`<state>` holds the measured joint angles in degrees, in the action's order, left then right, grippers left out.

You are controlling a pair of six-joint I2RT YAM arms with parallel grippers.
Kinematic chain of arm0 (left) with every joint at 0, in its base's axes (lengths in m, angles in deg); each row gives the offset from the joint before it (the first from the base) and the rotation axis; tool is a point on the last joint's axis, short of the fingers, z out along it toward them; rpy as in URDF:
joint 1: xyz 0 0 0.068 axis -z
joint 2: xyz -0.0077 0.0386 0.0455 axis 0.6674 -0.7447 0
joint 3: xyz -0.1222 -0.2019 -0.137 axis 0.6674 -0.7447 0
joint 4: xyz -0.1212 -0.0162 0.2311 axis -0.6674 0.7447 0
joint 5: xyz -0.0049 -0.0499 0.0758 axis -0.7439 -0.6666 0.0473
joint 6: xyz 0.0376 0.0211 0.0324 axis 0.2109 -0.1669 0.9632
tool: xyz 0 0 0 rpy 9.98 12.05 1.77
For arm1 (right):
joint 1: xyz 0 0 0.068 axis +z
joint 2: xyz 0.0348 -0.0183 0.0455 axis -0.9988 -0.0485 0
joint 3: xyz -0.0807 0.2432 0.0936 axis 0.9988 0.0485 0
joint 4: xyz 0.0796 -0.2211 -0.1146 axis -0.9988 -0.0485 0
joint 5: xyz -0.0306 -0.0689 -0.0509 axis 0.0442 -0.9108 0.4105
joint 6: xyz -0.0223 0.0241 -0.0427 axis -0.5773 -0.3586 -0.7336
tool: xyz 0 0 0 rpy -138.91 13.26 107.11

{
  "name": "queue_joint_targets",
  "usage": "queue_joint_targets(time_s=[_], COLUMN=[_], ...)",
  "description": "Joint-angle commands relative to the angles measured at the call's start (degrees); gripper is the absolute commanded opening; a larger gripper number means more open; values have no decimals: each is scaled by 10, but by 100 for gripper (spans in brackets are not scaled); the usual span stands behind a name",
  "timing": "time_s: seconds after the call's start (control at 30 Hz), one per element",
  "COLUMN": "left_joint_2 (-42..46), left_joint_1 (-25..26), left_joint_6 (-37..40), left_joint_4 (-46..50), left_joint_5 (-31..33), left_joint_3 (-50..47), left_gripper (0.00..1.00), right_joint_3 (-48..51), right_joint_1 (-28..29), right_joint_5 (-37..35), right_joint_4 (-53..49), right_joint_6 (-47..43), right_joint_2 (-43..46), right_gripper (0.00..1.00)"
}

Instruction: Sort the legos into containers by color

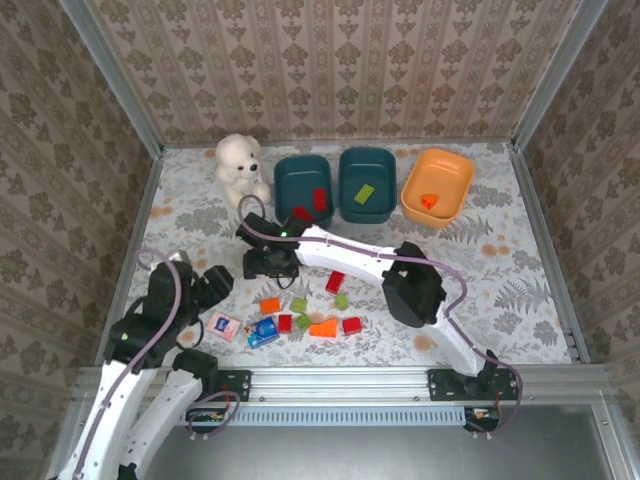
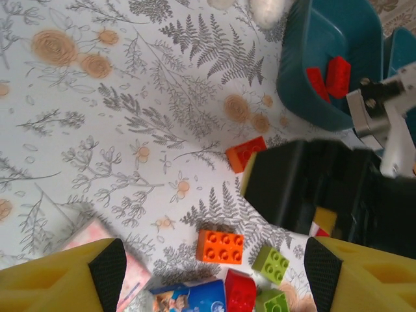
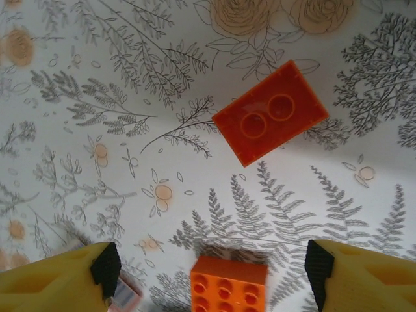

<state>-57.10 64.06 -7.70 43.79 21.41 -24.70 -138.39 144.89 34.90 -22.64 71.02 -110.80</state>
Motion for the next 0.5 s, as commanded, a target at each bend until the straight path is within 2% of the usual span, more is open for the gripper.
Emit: queue_joint_targets(time_s=[0.0, 0.1, 0.23, 0.37, 0.47], left_joint_2=[32, 49, 58, 58, 58], left_joint_1=[5, 4, 5, 4, 4], left_joint_6=[-11, -3, 6, 16, 18], left_joint_4=[78, 94, 103, 103, 103], left_joint_5=[8, -2, -13, -18, -23], left_joint_3=[6, 15, 25, 32, 32], left_gripper=[76, 76, 76, 76, 76], right_joint_3=[-51, -53, -81, -101, -160], right_joint_1=[-3, -6, -16, -19, -20], right_joint_5=[-41, -69, -84, -99, -98], right_joint_4=[-72, -47, -73, -47, -71], right_joint_6=[100, 136, 201, 208, 209], right_joint_2=[-35, -49, -79, -101, -137], right_gripper=[80, 81, 81, 78, 78])
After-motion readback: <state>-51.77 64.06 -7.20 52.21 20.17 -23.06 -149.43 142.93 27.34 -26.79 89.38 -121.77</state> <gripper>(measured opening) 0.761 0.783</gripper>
